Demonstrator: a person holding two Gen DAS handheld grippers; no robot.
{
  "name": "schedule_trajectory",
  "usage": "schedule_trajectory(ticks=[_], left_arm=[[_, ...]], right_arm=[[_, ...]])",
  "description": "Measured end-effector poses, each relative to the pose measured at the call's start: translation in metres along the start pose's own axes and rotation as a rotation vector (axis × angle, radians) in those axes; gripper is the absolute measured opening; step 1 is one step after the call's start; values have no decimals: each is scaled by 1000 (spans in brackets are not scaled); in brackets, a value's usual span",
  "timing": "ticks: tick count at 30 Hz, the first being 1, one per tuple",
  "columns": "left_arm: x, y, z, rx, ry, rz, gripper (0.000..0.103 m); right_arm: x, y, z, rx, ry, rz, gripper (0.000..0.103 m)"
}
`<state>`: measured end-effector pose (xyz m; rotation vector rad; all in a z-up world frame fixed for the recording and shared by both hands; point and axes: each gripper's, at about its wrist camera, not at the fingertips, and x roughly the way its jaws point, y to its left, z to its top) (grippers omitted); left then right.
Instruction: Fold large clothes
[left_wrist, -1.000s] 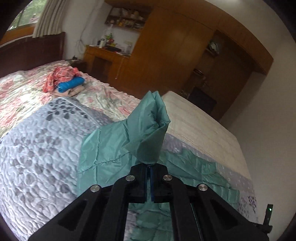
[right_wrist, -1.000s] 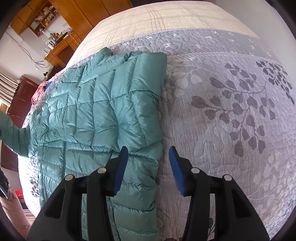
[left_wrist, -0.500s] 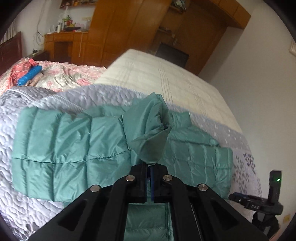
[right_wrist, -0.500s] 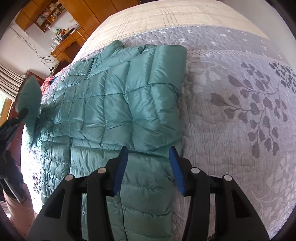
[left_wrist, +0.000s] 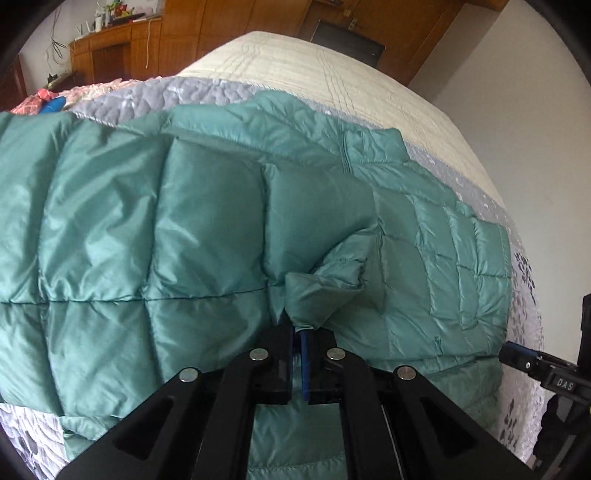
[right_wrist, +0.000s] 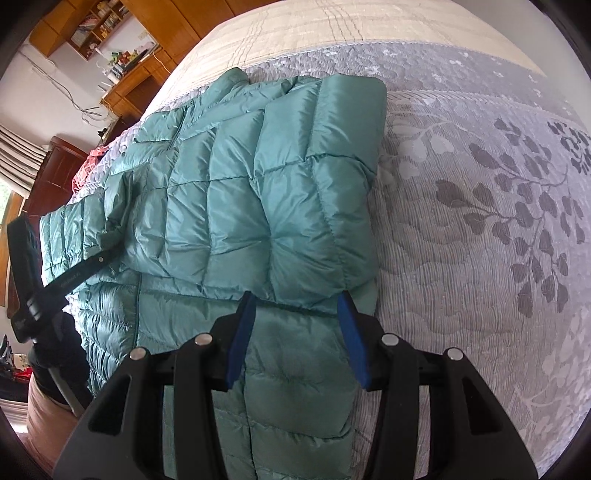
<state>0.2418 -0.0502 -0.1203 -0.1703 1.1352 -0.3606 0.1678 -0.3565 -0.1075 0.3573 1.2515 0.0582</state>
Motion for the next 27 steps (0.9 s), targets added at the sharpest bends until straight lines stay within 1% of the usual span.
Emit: schedule_trajectory(ticks=[1, 2, 3, 4, 6, 7, 8, 10, 12, 13, 14, 16, 17, 18, 19, 21, 22, 23, 25, 27], left_arm=[[-4, -1, -1, 2, 6, -10, 3], [-10, 0, 0, 4, 9, -17, 5], [-17, -1, -2, 8, 10, -28, 8], [-26, -2, -4, 15, 6, -48, 13], [-47, -4, -9, 38, -18, -68, 28], [-59, -3, -12, 42, -34, -71, 43], [-74, 3, -15, 38, -64, -67, 47], [-101, 19, -16, 23, -118, -25, 47], [-121, 40, -14, -15, -156, 5, 48], [-132, 57, -13, -48, -175, 56, 51], [-139, 72, -11, -76, -183, 127, 53], [-150, 101, -9, -127, -202, 229, 54], [-154, 121, -10, -170, -198, 276, 54], [-156, 135, -10, -200, -192, 284, 54], [-158, 150, -11, -229, -186, 270, 57], [-158, 176, -16, -280, -171, 233, 59], [-156, 186, -18, -297, -162, 177, 62], [-153, 192, -20, -312, -151, 142, 63], [-146, 201, -22, -325, -132, 122, 65], [-138, 205, -23, -332, -115, 136, 67]], right_arm=[[-2, 2, 1, 2, -7, 2, 47], [-5, 4, 2, 1, -14, 4, 47], [-9, 8, 4, -4, -25, 10, 47], [-13, 14, 5, -13, -34, 19, 47], [-18, 24, 9, -37, -44, 32, 47], [-19, 30, 10, -51, -45, 42, 47], [-20, 38, 13, -67, -43, 59, 47], [-18, 51, 17, -85, -32, 93, 47], [-11, 67, 21, -105, -11, 125, 47], [-6, 78, 23, -121, 7, 149, 48], [-3, 85, 24, -130, 18, 166, 49], [6, 103, 26, -154, 42, 199, 49], [11, 115, 27, -172, 58, 213, 49], [17, 126, 28, -191, 74, 227, 50], [23, 136, 28, -205, 92, 240, 51], [34, 150, 30, -218, 123, 257, 51], [38, 155, 31, -222, 132, 265, 51], [44, 163, 31, -226, 147, 276, 51], [53, 172, 33, -227, 168, 278, 51], [63, 180, 36, -235, 185, 273, 51]])
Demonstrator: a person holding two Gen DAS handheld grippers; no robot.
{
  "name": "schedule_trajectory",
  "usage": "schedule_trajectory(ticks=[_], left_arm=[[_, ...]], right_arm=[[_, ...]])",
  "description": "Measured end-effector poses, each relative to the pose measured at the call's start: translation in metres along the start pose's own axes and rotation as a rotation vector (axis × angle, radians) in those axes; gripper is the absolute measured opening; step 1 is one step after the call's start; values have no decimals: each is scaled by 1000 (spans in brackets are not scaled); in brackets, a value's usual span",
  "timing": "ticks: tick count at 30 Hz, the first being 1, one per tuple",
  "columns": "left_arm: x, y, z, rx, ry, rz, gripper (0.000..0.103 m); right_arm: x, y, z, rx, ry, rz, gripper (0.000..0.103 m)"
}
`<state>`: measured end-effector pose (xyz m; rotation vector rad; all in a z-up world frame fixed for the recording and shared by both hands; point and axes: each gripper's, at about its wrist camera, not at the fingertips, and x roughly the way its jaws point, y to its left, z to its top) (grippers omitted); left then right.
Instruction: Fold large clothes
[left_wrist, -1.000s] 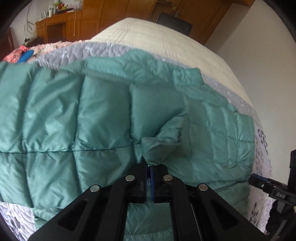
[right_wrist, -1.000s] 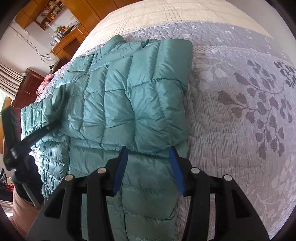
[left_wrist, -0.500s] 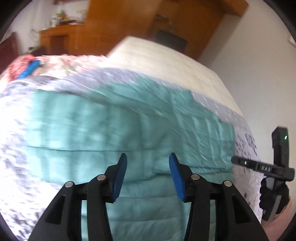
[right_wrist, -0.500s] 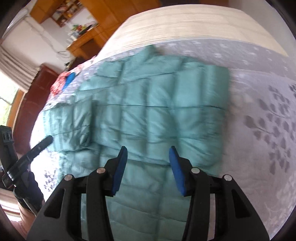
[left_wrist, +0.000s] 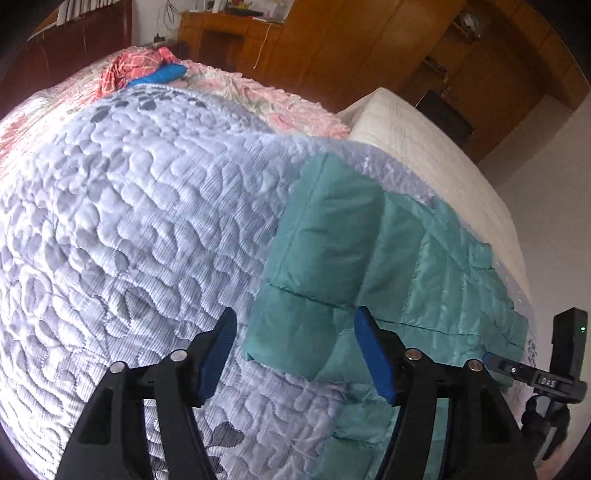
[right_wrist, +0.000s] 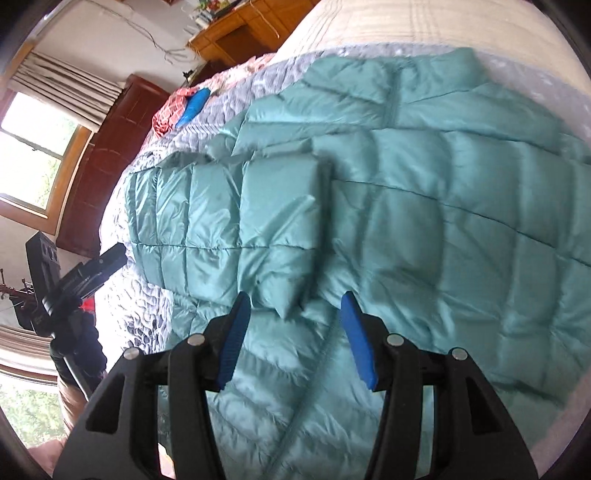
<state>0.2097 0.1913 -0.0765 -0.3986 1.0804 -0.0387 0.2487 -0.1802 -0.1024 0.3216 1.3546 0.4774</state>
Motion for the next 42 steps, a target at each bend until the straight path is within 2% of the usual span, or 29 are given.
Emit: schedule_trajectory(ticks=[2, 3, 4, 5, 6, 7, 8, 13, 20, 25, 30, 35, 37, 39, 41, 42], left_arm=[[11, 3, -1, -16, 27, -23, 65], [20, -4, -2, -22, 38, -34, 63], [23, -6, -3, -20, 42, -39, 55], [25, -10, -4, -9, 42, -37, 42], [26, -14, -6, 4, 43, -37, 33], [27, -18, -7, 13, 43, -47, 22], [27, -21, -8, 20, 39, -58, 16], [17, -50, -9, 80, -6, -105, 8], [13, -113, -10, 200, -13, -182, 7], [33, -161, -14, 258, 17, -213, 7], [65, -197, -22, 315, 67, -190, 7], [96, -211, -33, 355, 137, -143, 30], [92, -210, -33, 347, 143, -163, 31], [80, -205, -31, 341, 118, -177, 36], [63, -198, -23, 341, 68, -181, 42], [55, -194, -20, 341, 47, -178, 43]], right_arm=[[8, 0, 5, 1, 13, -2, 45], [12, 0, 7, 0, 21, 7, 33], [16, 0, 7, 1, 25, 14, 21], [18, 0, 7, 3, 27, 18, 15], [18, 0, 6, 0, 23, 14, 8], [17, 0, 5, -2, 17, 10, 5], [14, -1, 4, -1, 9, 11, 4], [-18, -14, -1, 10, -62, 4, 2], [-81, -44, -15, 34, -169, -73, 1], [-115, -76, -31, 83, -219, -145, 1], [-129, -111, -46, 155, -242, -172, 1], [-114, -139, -57, 221, -210, -211, 1], [-108, -148, -60, 240, -193, -208, 1], [-105, -156, -63, 253, -185, -195, 3], [-109, -161, -64, 268, -197, -165, 11], [-113, -162, -63, 263, -213, -150, 19]])
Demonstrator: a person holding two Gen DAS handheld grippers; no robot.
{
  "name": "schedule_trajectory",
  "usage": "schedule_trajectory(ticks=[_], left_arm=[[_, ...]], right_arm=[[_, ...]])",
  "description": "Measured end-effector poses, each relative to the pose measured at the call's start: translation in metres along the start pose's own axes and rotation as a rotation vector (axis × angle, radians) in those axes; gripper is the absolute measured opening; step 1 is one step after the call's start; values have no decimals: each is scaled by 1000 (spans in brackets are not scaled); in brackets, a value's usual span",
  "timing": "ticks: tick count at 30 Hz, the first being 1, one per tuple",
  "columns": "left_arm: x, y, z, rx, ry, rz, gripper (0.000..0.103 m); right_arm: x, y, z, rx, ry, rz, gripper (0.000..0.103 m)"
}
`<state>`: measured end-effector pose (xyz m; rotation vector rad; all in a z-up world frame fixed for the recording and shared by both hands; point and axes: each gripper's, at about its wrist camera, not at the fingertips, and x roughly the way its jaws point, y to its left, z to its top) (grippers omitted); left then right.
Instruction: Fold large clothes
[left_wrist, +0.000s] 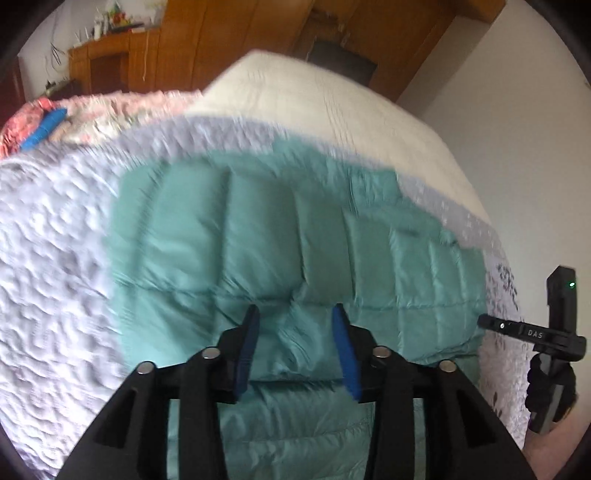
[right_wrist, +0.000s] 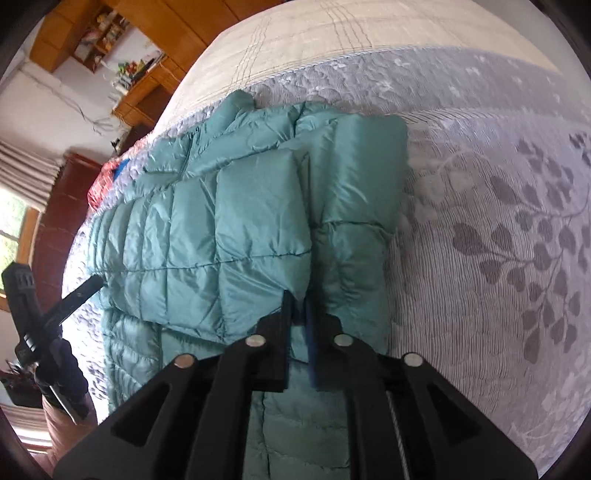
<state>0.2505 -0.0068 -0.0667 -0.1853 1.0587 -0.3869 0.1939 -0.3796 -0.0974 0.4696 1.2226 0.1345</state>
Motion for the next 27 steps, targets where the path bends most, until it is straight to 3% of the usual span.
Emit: schedule_trajectory(ticks=[2, 4, 8, 9, 12, 18, 23, 27], left_arm=[[-15, 4, 3, 7, -32, 25, 43], [-15, 9, 8, 12, -40, 57, 44], [-2, 22, 15, -5, -19, 92, 44], [2, 25, 15, -7, -13, 100, 43], [10, 28, 15, 10, 2, 125, 43], [26, 33, 12, 20, 35, 128, 43], [41, 37, 6, 31, 64, 144, 43], [27, 35, 8, 32, 53, 162, 43]], right_arm=[[-6, 1, 5, -6, -25, 20, 29], [-5, 0, 15, 13, -28, 27, 47], [16, -6, 37, 64, 12, 55, 48], [20, -4, 39, 59, 19, 51, 44], [24, 2, 41, 25, 26, 48, 12], [21, -2, 34, 6, 16, -43, 9], [37, -11, 32, 33, 49, -38, 9], [17, -7, 28, 33, 10, -39, 14]])
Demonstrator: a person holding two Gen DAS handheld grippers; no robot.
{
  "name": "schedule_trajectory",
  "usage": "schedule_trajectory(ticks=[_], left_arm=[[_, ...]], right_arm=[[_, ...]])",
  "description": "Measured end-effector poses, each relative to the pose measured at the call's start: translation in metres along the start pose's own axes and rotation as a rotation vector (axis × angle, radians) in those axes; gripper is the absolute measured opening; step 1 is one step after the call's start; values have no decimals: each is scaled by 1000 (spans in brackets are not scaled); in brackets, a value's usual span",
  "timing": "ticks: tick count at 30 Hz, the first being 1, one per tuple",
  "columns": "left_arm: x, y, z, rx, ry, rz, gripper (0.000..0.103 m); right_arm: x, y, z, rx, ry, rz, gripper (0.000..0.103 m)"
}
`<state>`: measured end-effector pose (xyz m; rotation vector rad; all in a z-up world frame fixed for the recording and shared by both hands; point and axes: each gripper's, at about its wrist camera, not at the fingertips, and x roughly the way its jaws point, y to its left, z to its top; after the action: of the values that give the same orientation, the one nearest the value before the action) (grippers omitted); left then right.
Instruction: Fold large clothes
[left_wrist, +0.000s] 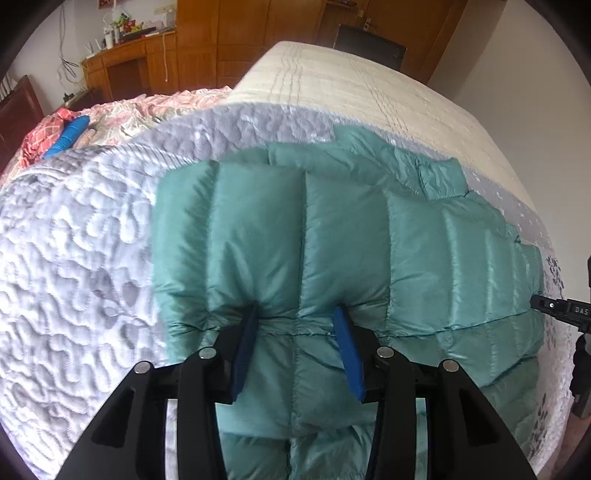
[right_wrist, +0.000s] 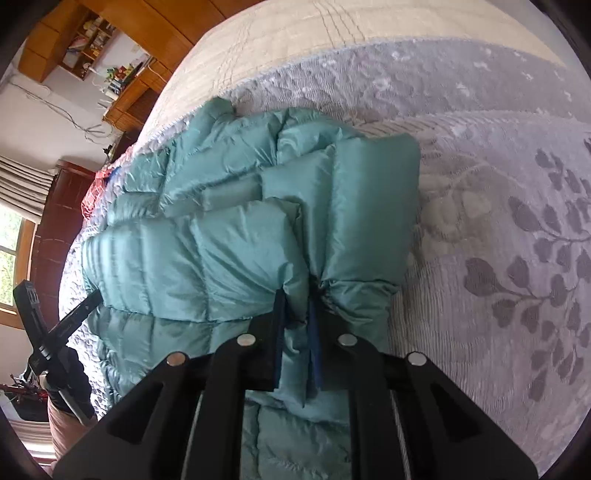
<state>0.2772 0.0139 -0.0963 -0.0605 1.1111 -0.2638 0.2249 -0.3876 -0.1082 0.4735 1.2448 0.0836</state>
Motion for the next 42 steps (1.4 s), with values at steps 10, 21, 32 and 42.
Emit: schedule_trajectory(ticks=[10, 21, 32, 42], left_arm=[[-33, -28, -21, 74, -56, -16, 44], [3, -35, -27, 89, 6, 30, 45], [18, -36, -27, 77, 31, 27, 46], [-56, -18, -51, 76, -4, 10, 66]], right_arm=[[-23, 42, -19, -142, -56, -44, 14], [-41, 42, -31, -144, -123, -5, 15], [32, 24, -36, -75, 54, -34, 12], [-59, 27, -75, -133, -93, 41, 39]])
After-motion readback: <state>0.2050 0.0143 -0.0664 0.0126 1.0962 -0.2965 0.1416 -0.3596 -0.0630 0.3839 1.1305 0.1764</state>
